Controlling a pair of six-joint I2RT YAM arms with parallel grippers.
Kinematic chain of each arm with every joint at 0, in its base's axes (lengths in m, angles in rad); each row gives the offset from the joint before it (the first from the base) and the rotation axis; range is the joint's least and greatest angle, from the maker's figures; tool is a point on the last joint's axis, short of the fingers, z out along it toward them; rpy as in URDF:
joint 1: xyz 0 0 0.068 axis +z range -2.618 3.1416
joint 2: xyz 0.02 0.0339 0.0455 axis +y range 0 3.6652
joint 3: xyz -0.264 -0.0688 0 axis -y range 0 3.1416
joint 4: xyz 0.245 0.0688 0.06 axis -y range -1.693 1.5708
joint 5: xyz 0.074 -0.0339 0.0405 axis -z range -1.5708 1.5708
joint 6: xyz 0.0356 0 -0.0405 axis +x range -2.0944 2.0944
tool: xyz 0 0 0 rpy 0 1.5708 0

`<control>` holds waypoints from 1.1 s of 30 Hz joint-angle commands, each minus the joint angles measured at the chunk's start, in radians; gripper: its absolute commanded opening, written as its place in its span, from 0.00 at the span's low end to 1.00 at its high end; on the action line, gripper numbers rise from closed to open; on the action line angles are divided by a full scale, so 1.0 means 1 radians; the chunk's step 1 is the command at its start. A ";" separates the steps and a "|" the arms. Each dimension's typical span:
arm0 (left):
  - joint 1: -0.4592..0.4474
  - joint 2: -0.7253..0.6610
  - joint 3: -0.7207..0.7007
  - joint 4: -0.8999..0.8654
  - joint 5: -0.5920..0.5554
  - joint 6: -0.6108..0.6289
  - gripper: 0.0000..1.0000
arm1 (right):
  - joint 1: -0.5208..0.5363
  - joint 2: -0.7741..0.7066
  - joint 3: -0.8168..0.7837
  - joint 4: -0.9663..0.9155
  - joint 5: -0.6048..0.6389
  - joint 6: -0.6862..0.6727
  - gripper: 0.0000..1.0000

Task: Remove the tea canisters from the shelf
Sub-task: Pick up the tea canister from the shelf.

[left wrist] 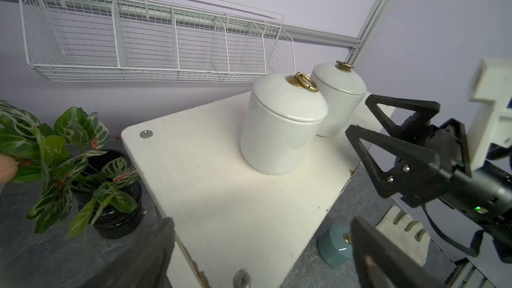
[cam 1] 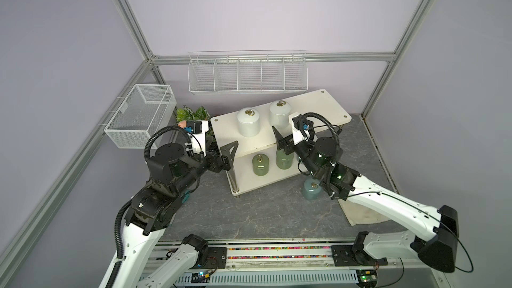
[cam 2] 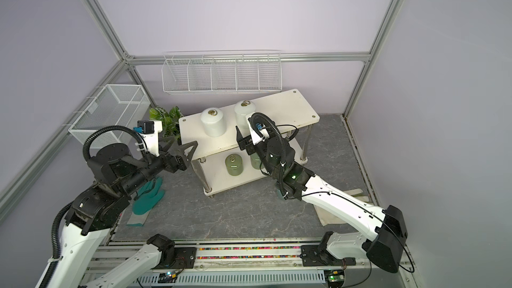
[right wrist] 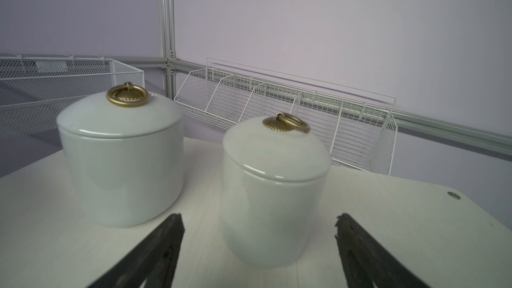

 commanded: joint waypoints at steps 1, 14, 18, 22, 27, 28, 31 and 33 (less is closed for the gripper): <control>-0.005 0.003 -0.002 0.010 0.000 0.022 1.00 | -0.018 0.021 0.046 0.015 -0.049 0.040 0.89; -0.005 0.016 0.001 0.001 -0.022 0.035 1.00 | -0.060 0.105 0.083 0.050 -0.067 0.081 0.89; -0.005 0.022 0.003 0.001 -0.026 0.039 1.00 | -0.067 0.127 0.097 0.061 -0.066 0.081 0.89; -0.005 0.022 0.001 -0.001 -0.033 0.041 1.00 | -0.072 0.140 0.103 0.075 -0.053 0.079 0.89; -0.005 0.028 0.001 -0.001 -0.033 0.042 1.00 | -0.079 0.152 0.102 0.101 -0.026 0.085 0.89; -0.006 0.028 0.001 -0.001 -0.034 0.043 1.00 | -0.082 0.154 0.100 0.108 -0.025 0.087 0.89; -0.005 0.027 0.002 -0.001 -0.033 0.042 1.00 | -0.086 0.159 0.102 0.125 -0.018 0.094 0.89; -0.005 0.027 0.001 -0.002 -0.033 0.042 1.00 | -0.088 0.164 0.102 0.140 -0.016 0.096 0.89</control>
